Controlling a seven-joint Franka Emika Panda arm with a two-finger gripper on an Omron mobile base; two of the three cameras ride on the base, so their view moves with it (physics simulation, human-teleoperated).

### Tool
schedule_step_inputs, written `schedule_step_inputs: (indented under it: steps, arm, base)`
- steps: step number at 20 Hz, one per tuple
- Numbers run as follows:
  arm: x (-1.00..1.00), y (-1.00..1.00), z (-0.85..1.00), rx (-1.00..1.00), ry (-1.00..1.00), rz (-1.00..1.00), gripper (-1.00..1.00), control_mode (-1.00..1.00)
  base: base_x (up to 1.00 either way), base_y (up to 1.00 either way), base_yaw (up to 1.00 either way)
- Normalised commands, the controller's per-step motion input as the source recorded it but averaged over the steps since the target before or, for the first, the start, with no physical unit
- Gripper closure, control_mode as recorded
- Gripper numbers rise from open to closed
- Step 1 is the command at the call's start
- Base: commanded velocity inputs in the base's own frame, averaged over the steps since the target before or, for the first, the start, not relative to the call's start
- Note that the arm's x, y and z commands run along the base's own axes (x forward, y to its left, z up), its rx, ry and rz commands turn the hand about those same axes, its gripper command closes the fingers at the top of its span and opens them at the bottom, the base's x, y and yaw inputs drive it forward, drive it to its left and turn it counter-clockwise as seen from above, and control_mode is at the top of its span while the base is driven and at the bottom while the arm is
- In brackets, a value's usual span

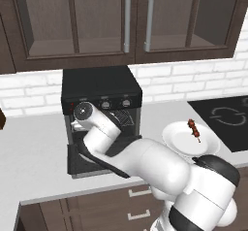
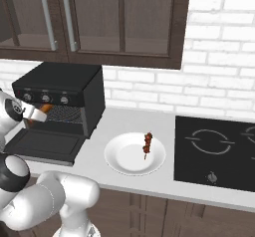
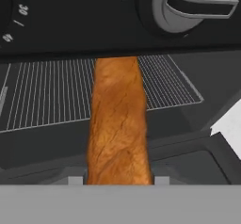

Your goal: Pick up the kebab skewer and baguette bread, and place them inside the toaster oven. Close the toaster oven door and start by setting the timer.

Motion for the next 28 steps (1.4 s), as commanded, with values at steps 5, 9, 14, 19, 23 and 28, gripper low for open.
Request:
schedule_step_inputs:
  steps: [5,9,14,19,23,28]
  arm:
    - [0.23,-0.24,0.0,0.0,-0.11,0.02,1.0,-1.0]
    - [0.39,-0.02,0.08,0.0,-0.11,0.0,1.0,-1.0]
    - [0.29,0.03,0.17,0.0,-0.1,0.0,1.0,-1.0]
    - [0.35,0.11,0.13,0.0,-0.03,0.0,1.0,-1.0]
    - [0.43,0.11,0.0,0.0,0.0,0.0,1.0,-1.0]
    - [0.04,0.07,0.0,0.0,0.0,0.0,-1.0,-1.0]
  base:
    - [0.0,0.0,0.0]
    - [0.0,0.0,0.0]
    - [0.0,0.0,0.0]
    - [0.0,0.0,0.0]
    - [0.0,0.0,0.0]
    - [0.0,0.0,0.0]
